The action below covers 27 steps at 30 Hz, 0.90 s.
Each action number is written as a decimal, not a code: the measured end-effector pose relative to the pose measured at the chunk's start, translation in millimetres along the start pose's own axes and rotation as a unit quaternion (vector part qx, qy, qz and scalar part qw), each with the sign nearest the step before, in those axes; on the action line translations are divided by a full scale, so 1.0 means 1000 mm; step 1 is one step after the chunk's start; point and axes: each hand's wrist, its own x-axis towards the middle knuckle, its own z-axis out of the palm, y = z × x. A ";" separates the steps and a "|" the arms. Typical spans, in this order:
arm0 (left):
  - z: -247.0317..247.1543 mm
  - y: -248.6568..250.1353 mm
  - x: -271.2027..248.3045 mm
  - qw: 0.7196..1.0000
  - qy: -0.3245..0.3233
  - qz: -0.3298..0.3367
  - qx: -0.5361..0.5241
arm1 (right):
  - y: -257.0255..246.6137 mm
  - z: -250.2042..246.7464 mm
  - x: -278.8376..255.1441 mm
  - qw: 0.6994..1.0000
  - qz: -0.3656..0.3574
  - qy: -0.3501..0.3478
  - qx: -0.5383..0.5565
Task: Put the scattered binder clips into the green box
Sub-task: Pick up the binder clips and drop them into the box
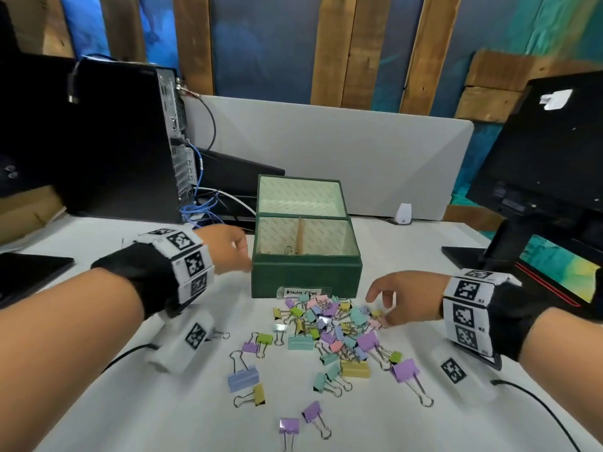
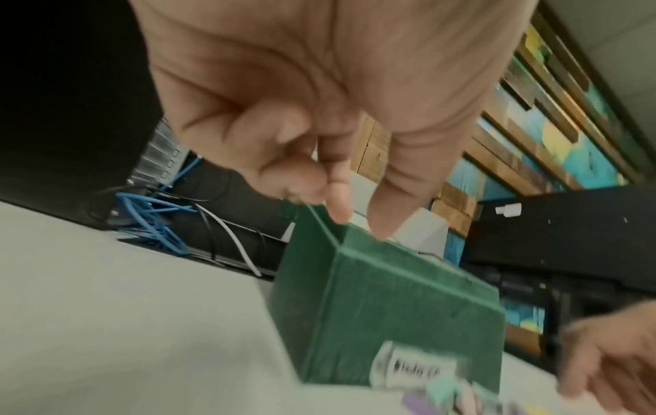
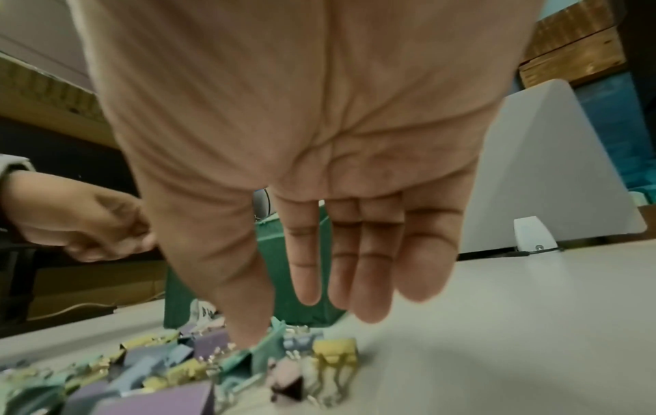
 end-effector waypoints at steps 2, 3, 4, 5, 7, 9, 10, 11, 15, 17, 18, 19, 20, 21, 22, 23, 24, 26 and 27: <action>0.003 -0.011 -0.012 0.996 -0.056 -0.026 0.059 | 0.003 0.004 0.002 1.000 0.002 -0.013 -0.020; 0.007 -0.016 -0.017 0.991 -0.091 -0.035 0.090 | 0.005 0.007 0.003 0.999 0.003 -0.022 -0.031; 0.011 -0.022 -0.021 0.984 -0.125 -0.044 0.119 | 0.006 0.009 0.003 0.999 0.006 -0.031 -0.041; 0.016 -0.027 -0.025 0.976 -0.155 -0.052 0.144 | 0.006 0.012 0.004 0.998 0.009 -0.038 -0.045; 0.025 -0.034 -0.028 0.967 -0.188 -0.060 0.161 | 0.007 0.015 0.006 0.998 0.012 -0.039 -0.043; 0.032 -0.036 -0.028 0.967 -0.190 -0.054 0.160 | 0.006 0.017 0.009 0.999 0.006 -0.026 -0.030; 0.036 -0.036 -0.027 0.968 -0.187 -0.046 0.163 | 0.005 0.017 0.010 1.000 0.000 -0.019 -0.025; 0.038 -0.034 -0.026 0.969 -0.183 -0.036 0.163 | 0.003 0.017 0.011 1.000 -0.008 -0.011 -0.024; 0.046 -0.020 -0.019 0.974 -0.185 0.001 0.131 | -0.003 0.019 0.015 0.999 -0.034 0.010 -0.013; 0.048 -0.011 -0.018 0.976 -0.181 0.027 0.122 | -0.006 0.019 0.018 0.999 -0.038 0.017 -0.008; 0.050 -0.007 -0.017 0.976 -0.176 0.047 0.124 | -0.007 0.019 0.019 0.999 -0.040 0.019 -0.004; 0.051 -0.003 -0.017 0.975 -0.169 0.072 0.128 | -0.008 0.019 0.019 0.999 -0.044 0.020 0.001; 0.052 0.000 -0.016 0.974 -0.160 0.096 0.132 | -0.009 0.018 0.019 0.999 -0.050 0.020 0.009; 0.053 0.003 -0.016 0.973 -0.151 0.115 0.132 | -0.009 0.018 0.018 0.998 -0.057 0.018 0.018; 0.054 0.006 -0.015 0.973 -0.142 0.128 0.127 | -0.009 0.018 0.018 0.997 -0.064 0.016 0.026; 0.055 0.008 -0.015 0.974 -0.135 0.137 0.122 | -0.009 0.019 0.018 0.997 -0.070 0.014 0.032; 0.055 0.011 -0.015 0.973 -0.136 0.143 0.120 | -0.009 0.019 0.017 0.997 -0.073 0.011 0.034; 0.056 0.016 -0.013 0.969 -0.154 0.148 0.127 | -0.008 0.020 0.018 0.997 -0.076 0.006 0.030; 0.056 0.018 -0.012 0.966 -0.167 0.149 0.133 | -0.007 0.021 0.018 0.997 -0.078 0.007 0.025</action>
